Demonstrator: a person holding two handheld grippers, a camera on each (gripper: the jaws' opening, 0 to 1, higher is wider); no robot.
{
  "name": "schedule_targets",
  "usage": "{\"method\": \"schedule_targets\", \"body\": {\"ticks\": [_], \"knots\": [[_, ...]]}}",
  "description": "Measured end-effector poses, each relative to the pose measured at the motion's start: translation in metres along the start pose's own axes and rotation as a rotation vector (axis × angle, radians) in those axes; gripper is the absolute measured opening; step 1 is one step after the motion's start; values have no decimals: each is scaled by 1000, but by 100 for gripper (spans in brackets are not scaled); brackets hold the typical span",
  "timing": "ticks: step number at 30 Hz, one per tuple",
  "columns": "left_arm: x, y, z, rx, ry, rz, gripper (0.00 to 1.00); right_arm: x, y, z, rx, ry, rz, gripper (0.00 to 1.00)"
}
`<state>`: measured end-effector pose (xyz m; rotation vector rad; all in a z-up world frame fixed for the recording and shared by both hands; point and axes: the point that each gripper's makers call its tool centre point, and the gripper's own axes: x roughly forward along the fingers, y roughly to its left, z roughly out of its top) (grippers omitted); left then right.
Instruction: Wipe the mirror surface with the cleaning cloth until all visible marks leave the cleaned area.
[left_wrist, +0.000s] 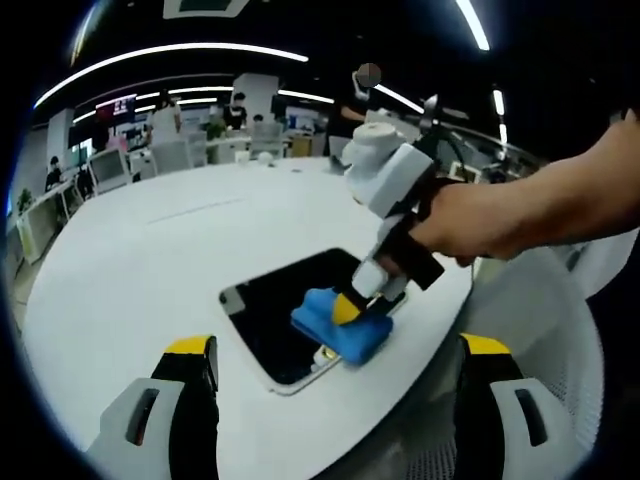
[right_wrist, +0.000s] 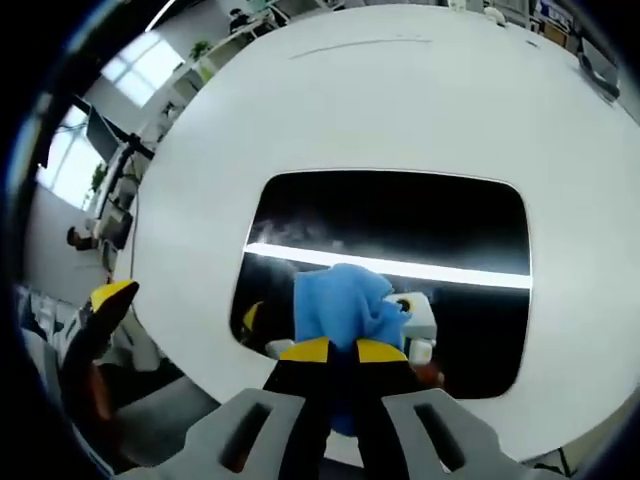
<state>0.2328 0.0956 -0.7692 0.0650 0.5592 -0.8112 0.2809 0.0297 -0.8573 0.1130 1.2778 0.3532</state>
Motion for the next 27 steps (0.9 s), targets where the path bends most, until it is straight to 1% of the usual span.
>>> {"method": "schedule_targets", "body": {"ticks": [10, 14, 19, 27], "knots": [[1, -2, -2, 13, 6, -20, 99, 7, 16, 4, -33, 2, 12, 2], [1, -1, -5, 34, 16, -15, 99, 10, 24, 5, -71, 6, 25, 2], [0, 4, -3, 3, 9, -7, 99, 10, 31, 5, -80, 4, 35, 2], [-1, 5, -3, -2, 4, 0, 99, 14, 42, 8, -101, 19, 50, 2]]}}
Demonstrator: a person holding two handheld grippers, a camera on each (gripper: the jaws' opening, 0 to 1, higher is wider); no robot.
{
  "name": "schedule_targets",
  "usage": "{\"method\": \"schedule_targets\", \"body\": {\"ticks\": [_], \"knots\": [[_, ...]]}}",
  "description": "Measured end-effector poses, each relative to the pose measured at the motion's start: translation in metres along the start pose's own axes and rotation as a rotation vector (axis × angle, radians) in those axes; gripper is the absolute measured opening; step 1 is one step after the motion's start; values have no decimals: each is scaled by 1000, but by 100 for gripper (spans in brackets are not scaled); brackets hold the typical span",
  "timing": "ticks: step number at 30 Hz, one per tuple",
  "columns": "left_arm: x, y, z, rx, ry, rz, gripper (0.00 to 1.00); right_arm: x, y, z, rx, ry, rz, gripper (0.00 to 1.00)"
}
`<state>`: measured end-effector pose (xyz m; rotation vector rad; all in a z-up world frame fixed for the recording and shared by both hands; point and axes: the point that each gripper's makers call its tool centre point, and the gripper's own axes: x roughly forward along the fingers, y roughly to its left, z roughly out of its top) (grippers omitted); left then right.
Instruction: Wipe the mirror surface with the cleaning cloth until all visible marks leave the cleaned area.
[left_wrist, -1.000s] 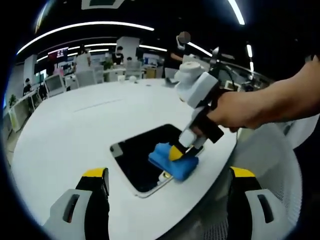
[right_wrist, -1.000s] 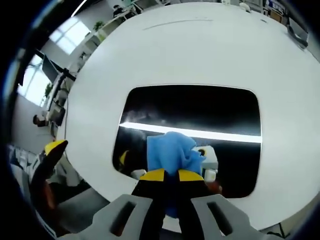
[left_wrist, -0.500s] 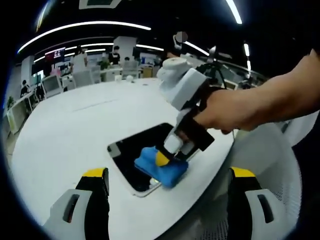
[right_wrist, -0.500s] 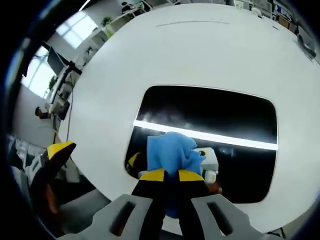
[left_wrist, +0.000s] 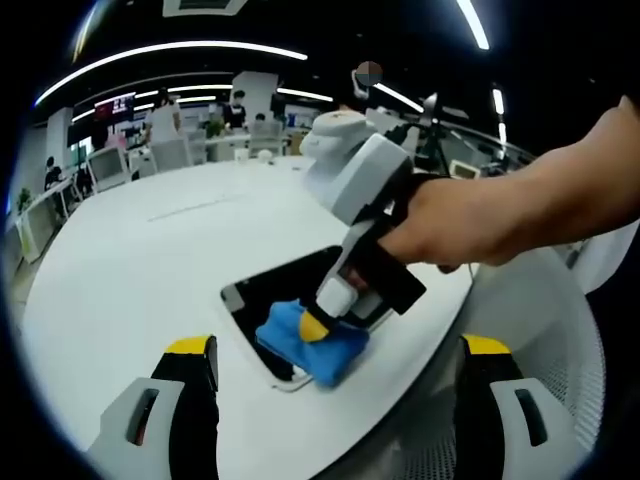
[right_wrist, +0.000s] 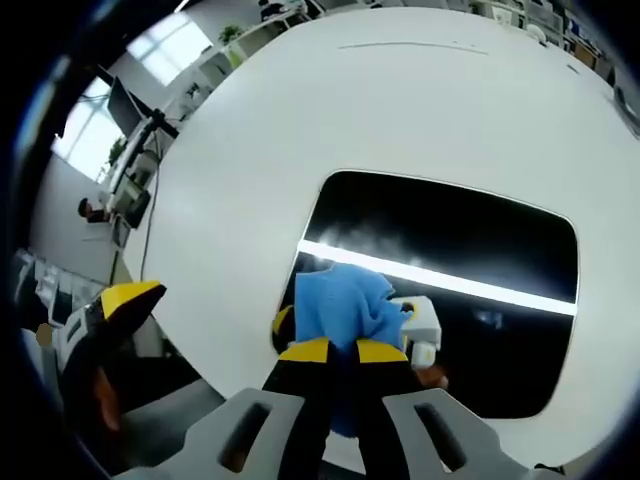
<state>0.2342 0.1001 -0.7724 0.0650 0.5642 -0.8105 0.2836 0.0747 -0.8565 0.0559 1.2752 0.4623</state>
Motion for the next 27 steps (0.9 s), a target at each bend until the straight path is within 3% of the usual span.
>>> {"method": "schedule_targets", "body": {"ticks": [9, 13, 27], "knots": [[0, 5, -2, 9, 11, 31, 99, 5, 12, 4, -7, -3, 8, 2], [-2, 9, 3, -24, -18, 46, 99, 5, 13, 5, -6, -2, 9, 2], [-2, 15, 0, -53, -21, 80, 99, 9, 17, 7, -13, -2, 31, 2]]}}
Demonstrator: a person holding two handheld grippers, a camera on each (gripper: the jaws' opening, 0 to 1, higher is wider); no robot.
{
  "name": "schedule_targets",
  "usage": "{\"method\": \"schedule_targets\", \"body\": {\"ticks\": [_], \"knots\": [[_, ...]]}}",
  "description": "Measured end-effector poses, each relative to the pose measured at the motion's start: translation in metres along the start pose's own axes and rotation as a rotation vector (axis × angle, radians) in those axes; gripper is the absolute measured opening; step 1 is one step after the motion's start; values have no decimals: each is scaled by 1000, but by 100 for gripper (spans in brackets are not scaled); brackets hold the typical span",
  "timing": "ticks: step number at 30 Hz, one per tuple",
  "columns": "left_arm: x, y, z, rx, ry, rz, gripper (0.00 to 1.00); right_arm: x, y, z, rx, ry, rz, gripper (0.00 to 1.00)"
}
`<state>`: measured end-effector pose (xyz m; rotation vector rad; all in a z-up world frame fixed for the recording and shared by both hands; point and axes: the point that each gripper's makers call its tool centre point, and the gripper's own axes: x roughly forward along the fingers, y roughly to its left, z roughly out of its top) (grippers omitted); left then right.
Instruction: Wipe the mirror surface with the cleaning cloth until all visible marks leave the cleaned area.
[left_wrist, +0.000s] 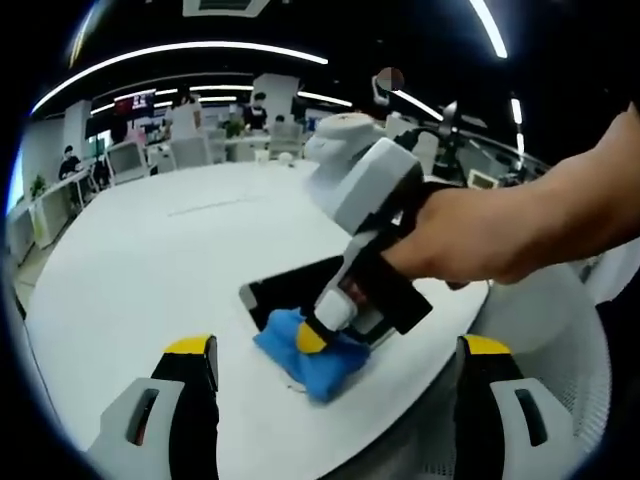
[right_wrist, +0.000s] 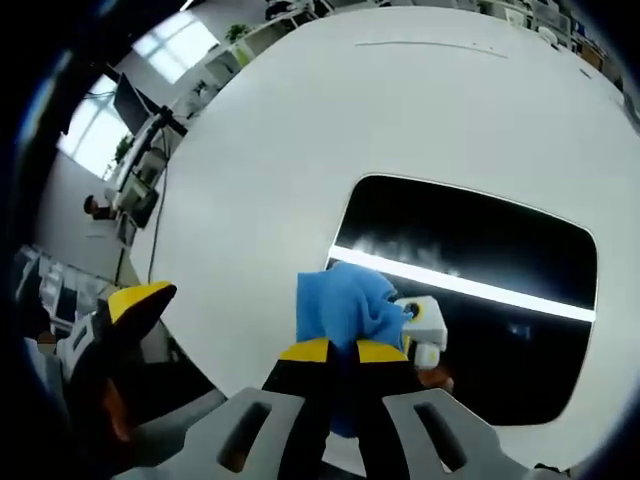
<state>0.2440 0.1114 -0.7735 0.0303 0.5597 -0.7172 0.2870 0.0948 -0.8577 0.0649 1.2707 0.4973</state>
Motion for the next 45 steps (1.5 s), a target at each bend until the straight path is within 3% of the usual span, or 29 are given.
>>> {"method": "schedule_targets", "body": {"ticks": [13, 30, 45], "knots": [[1, 5, 3, 0, -16, 51, 99, -2, 0, -1, 4, 21, 25, 1], [0, 2, 3, 1, -19, 33, 99, -2, 1, 1, 1, 3, 8, 1], [-1, 2, 2, 5, -16, 39, 99, 1, -5, 13, 7, -23, -8, 1]]}}
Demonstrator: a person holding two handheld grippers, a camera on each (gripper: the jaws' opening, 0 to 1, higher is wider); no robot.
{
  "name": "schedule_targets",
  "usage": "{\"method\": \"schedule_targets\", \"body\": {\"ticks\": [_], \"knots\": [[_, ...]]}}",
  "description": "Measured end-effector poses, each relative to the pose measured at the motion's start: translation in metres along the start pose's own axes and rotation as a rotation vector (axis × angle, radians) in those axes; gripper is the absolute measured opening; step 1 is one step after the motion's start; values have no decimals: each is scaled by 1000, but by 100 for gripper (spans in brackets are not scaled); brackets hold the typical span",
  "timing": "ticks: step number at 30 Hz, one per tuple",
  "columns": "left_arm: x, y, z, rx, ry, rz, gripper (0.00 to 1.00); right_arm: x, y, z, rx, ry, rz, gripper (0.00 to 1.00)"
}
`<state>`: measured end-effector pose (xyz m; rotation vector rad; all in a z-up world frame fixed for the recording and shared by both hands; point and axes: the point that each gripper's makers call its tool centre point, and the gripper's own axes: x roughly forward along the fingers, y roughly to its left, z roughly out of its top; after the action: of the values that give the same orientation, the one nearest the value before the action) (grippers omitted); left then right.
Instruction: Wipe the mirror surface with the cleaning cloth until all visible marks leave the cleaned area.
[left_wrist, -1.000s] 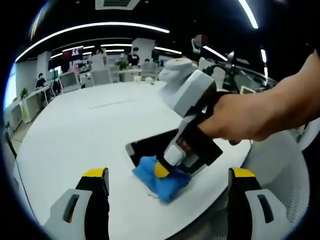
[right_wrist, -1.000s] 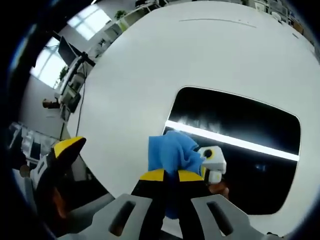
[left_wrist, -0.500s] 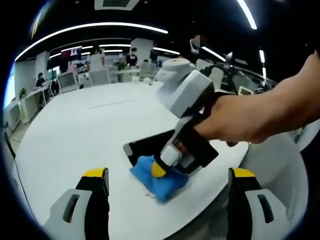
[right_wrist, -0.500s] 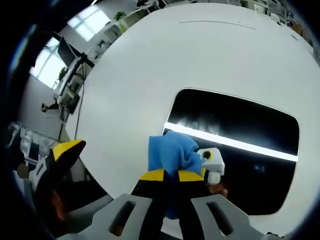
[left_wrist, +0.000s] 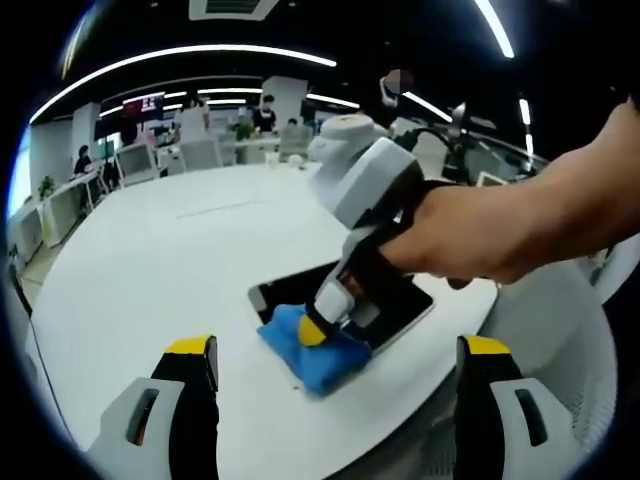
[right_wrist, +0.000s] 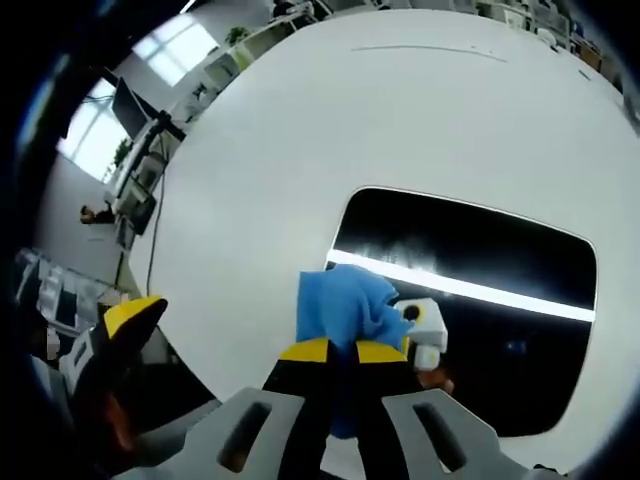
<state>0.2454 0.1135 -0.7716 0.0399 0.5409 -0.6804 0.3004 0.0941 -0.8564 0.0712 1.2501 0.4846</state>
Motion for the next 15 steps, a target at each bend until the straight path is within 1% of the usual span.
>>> {"method": "schedule_targets", "body": {"ticks": [1, 2, 6, 9, 11, 12, 14, 15], "knots": [[0, 0, 0, 0, 1, 1, 99, 0, 0, -1, 13, 10, 3, 1], [0, 0, 0, 1, 1, 1, 99, 0, 0, 1, 5, 0, 2, 1], [0, 0, -1, 1, 4, -1, 99, 0, 0, 2, 9, 7, 4, 1], [0, 0, -1, 3, 4, -2, 99, 2, -2, 6, -1, -5, -2, 1], [1, 0, -1, 2, 5, -3, 99, 2, -2, 6, 10, 7, 1, 1], [1, 0, -1, 1, 6, -2, 99, 2, -3, 8, -1, -3, -2, 1], [1, 0, -1, 0, 5, -1, 99, 3, -3, 10, 5, 3, 1, 1], [1, 1, -1, 0, 4, 0, 99, 3, -4, 12, -6, -3, -4, 1]]}}
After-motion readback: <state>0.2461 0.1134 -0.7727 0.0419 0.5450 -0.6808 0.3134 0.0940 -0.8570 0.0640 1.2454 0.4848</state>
